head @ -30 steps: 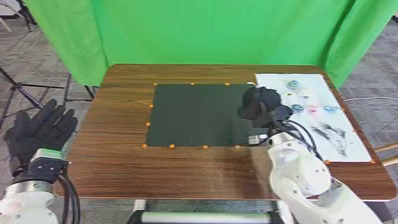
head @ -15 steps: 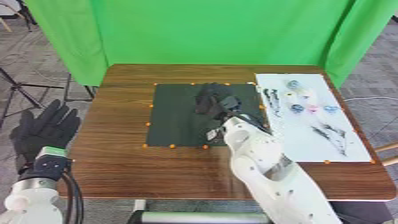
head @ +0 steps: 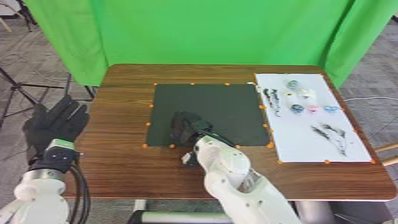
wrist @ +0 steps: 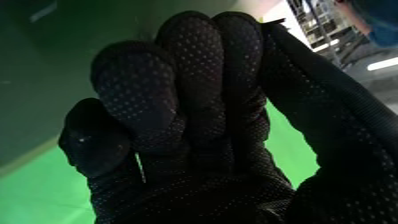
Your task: Arrange flowers
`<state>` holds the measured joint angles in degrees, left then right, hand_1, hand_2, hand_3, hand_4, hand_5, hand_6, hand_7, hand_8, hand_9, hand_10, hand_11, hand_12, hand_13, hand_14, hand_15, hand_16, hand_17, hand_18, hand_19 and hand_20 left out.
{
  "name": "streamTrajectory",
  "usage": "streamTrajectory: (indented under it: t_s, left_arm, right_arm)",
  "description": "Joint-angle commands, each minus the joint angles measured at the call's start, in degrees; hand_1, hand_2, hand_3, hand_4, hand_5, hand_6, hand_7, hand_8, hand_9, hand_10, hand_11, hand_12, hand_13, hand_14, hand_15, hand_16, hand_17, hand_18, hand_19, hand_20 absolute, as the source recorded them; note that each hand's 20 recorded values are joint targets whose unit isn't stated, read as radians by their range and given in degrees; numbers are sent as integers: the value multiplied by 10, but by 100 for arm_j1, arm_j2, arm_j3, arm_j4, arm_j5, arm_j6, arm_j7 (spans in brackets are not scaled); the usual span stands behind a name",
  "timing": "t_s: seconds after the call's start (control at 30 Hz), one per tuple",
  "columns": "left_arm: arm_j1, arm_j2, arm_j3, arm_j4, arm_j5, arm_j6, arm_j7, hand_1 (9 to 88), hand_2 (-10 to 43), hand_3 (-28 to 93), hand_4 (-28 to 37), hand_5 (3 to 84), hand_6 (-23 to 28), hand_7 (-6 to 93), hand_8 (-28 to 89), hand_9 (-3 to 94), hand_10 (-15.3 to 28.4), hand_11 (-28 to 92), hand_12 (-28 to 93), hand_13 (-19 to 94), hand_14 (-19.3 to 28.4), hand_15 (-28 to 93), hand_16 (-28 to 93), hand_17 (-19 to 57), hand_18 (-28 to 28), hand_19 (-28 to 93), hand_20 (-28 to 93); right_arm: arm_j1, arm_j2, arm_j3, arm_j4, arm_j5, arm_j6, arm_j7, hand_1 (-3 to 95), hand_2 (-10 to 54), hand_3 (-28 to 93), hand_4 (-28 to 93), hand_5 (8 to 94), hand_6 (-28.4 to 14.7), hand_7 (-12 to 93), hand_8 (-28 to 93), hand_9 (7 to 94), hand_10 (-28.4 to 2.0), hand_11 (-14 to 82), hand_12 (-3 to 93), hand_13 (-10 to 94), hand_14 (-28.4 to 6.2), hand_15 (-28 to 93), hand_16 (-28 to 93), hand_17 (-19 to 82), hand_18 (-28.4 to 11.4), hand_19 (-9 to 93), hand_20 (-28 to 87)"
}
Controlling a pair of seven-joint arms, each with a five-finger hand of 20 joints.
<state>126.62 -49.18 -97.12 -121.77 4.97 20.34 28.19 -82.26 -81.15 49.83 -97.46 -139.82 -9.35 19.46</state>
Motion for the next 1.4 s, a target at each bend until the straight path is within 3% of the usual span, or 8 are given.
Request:
streamTrajectory:
  t_s: [0.03,0.13,0.37,0.57,0.8,0.9,1.2,1.4]
  left_arm:
    - [-317,139,215,52,16,69,-91,299,178,736,-283,492,81,167,-104,448,149,269,103,338,157,488,-104,-31,131,403,99]
    - [-407,151,278,65,213,28,-211,297,179,737,-283,493,81,168,-103,450,150,270,104,341,159,491,-103,-30,131,403,99]
    - [-387,174,261,65,168,-28,-152,294,182,738,-283,495,81,171,-105,451,151,270,104,343,160,495,-102,-29,131,403,99]
    - [-308,149,219,47,118,-62,-61,294,183,739,-283,494,82,171,-105,450,151,271,105,341,160,499,-100,-29,131,401,99]
    - [-364,167,262,71,95,-77,-93,294,182,737,-283,494,82,174,-104,450,152,273,107,339,161,502,-99,-29,131,400,99]
    - [-371,155,275,74,-42,-127,-93,294,182,737,-283,493,81,174,-104,449,152,273,107,339,161,502,-98,-29,131,400,100]
    - [-341,153,224,67,-18,-126,-75,294,181,737,-283,492,82,178,-104,448,152,275,108,336,161,504,-97,-29,130,400,100]
    - [-168,72,157,34,-15,-167,28,294,180,737,-283,491,81,181,-105,447,151,275,108,336,161,504,-97,-29,131,400,101]
  right_arm:
    - [181,-113,-291,126,-327,-42,249,349,-95,885,56,772,-53,513,260,929,-84,253,524,872,-78,484,401,543,-199,932,501]
    - [257,-91,-391,147,-342,176,460,350,-95,881,56,768,-52,518,260,926,-83,257,523,870,-77,487,404,546,-198,932,510]
    - [306,-86,-432,183,-503,67,512,357,-95,863,51,746,-45,551,244,910,-84,284,519,861,-83,511,389,546,-194,932,523]
    - [293,-114,-327,7,-157,-880,677,376,-95,824,12,709,-23,608,201,882,-96,330,497,832,-86,546,358,526,-196,932,524]
    - [286,-114,-414,72,-284,-476,825,413,-95,751,-110,686,-13,630,189,851,-106,386,432,816,-90,553,341,510,-198,932,504]
    - [304,-66,-501,122,-454,-64,860,395,-95,725,-182,683,-12,628,183,841,-116,431,350,812,-90,553,337,508,-199,932,501]
    - [286,-59,-494,29,-427,-332,922,349,-95,734,-225,687,-21,584,156,833,-123,413,328,805,-97,545,329,506,-201,932,494]
    - [312,151,-688,-208,-951,-295,1254,263,-95,740,-244,693,-34,593,-149,823,-131,390,316,790,-103,544,325,499,-207,932,488]
